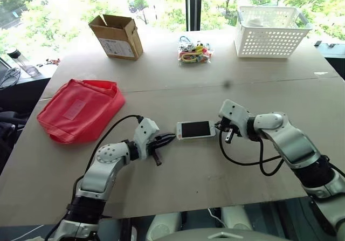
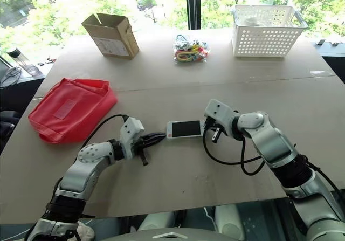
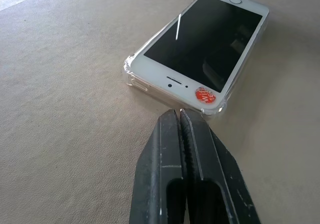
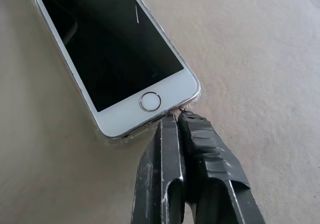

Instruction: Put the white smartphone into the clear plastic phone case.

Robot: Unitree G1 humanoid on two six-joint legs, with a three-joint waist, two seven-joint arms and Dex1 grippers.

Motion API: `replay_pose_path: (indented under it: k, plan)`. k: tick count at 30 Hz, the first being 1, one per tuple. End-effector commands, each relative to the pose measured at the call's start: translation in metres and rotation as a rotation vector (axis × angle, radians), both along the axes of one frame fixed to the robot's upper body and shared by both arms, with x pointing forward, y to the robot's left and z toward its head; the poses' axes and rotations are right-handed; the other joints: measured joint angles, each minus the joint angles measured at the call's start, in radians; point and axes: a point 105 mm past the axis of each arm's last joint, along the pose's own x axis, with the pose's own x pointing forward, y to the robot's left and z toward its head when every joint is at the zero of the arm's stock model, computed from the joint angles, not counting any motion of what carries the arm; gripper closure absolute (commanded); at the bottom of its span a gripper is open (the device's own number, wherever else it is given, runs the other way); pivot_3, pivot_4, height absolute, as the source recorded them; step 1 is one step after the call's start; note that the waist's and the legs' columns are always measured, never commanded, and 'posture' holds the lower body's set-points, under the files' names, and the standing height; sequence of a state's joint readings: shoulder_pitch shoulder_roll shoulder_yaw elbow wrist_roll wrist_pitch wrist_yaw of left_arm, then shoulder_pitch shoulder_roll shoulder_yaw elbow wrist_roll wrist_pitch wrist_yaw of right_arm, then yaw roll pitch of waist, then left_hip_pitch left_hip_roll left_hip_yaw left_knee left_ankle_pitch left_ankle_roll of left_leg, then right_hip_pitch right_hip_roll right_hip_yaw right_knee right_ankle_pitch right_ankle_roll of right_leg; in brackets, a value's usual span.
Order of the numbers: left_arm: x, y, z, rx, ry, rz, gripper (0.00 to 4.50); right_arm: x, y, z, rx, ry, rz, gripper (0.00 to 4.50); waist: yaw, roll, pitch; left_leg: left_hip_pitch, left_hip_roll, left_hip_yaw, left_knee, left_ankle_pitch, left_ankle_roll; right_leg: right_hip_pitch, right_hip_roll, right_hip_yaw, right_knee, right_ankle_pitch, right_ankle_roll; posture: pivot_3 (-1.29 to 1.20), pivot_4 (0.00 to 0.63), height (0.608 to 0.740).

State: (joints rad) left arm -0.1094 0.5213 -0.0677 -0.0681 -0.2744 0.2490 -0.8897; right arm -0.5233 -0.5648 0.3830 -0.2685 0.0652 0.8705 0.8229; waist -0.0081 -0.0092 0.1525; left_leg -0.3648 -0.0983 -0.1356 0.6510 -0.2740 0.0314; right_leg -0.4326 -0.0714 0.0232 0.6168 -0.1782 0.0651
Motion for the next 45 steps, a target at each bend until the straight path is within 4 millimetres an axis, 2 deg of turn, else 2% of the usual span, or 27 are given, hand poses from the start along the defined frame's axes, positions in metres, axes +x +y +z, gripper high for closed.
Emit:
replay_pose_path:
  k: [1,5,9,11,14,17,22,26,30,38,45]
  plan:
    - [-0.002,-0.011,0.003,-0.013,-0.021,-0.034,4.4,-0.014,0.022,0.01,0.058,-0.013,0.121,4.5,0.0,0.0,0.0,0.0,0.0,0.0,0.0,0.0,0.0,0.0,0.0,0.0,0.0,0.0,0.0,0.0,0.15,0.74]
    - [-0.003,-0.009,0.003,-0.016,-0.018,-0.03,4.4,-0.01,0.019,0.011,0.058,-0.024,0.095,4.5,0.0,0.0,0.0,0.0,0.0,0.0,0.0,0.0,0.0,0.0,0.0,0.0,0.0,0.0,0.0,0.0,0.15,0.74]
    - [-0.005,0.02,0.004,-0.017,0.0,0.044,4.4,-0.002,-0.01,0.018,0.045,-0.033,0.012,4.5,-0.004,0.0,0.0,0.0,0.0,0.0,0.0,0.0,0.0,0.0,0.0,0.0,0.0,0.0,0.0,0.0,0.15,0.74]
    - [-0.005,0.026,0.01,-0.047,0.005,0.051,4.4,-0.002,-0.017,0.021,0.049,-0.033,-0.002,4.5,-0.004,0.0,0.0,-0.001,0.0,0.0,0.0,0.0,0.0,-0.001,0.0,0.0,0.0,0.0,0.0,0.0,0.15,0.74]
    - [-0.007,0.022,0.02,-0.1,0.01,0.022,4.4,-0.004,-0.019,0.03,0.098,-0.033,-0.005,4.5,-0.004,0.0,0.001,-0.001,0.0,0.0,0.0,0.0,0.0,-0.001,0.0,0.0,-0.001,0.0,0.0,0.0,0.15,0.74]
    - [-0.009,0.009,0.029,-0.15,0.023,-0.027,4.4,-0.005,-0.012,0.041,0.164,-0.035,0.01,4.5,-0.003,0.0,0.001,-0.002,0.0,0.0,0.0,0.0,0.001,-0.001,0.0,0.0,-0.001,0.0,0.0,0.0,0.15,0.74]
    - [-0.004,-0.008,0.025,-0.13,0.031,-0.052,4.4,-0.004,0.003,0.042,0.198,-0.025,0.031,4.5,-0.002,0.0,0.001,-0.002,0.0,0.0,0.0,0.0,0.0,-0.001,0.0,0.0,-0.001,0.0,0.0,0.0,0.15,0.74]
    - [0.005,-0.023,0.02,-0.109,0.038,-0.064,4.4,-0.002,0.016,0.035,0.194,-0.008,0.051,4.5,-0.002,-0.001,0.001,-0.002,0.0,0.0,0.0,0.0,0.0,-0.001,0.0,0.0,-0.001,0.0,0.0,0.0,0.15,0.74]
    - [0.008,-0.029,0.012,-0.072,0.056,-0.078,4.4,0.001,0.022,0.024,0.16,0.014,0.058,4.5,-0.005,-0.001,0.001,-0.002,0.0,0.0,0.0,0.0,0.0,-0.001,0.0,0.001,-0.001,0.0,0.0,0.0,0.15,0.74]
    - [0.005,-0.029,0.005,-0.04,0.081,-0.082,4.4,0.003,0.01,-0.014,0.021,0.138,-0.005,4.5,-0.003,-0.001,0.0,-0.001,0.0,0.0,0.0,0.0,0.0,-0.001,0.0,0.0,0.0,0.0,0.0,0.0,0.15,0.74]
    - [0.001,-0.03,0.003,-0.037,0.087,-0.081,4.4,-0.004,0.01,-0.046,-0.035,0.254,-0.018,4.5,-0.004,-0.002,-0.006,0.004,0.0,0.0,0.0,0.0,0.001,0.003,0.0,0.001,0.0,0.0,0.0,0.0,0.15,0.74]
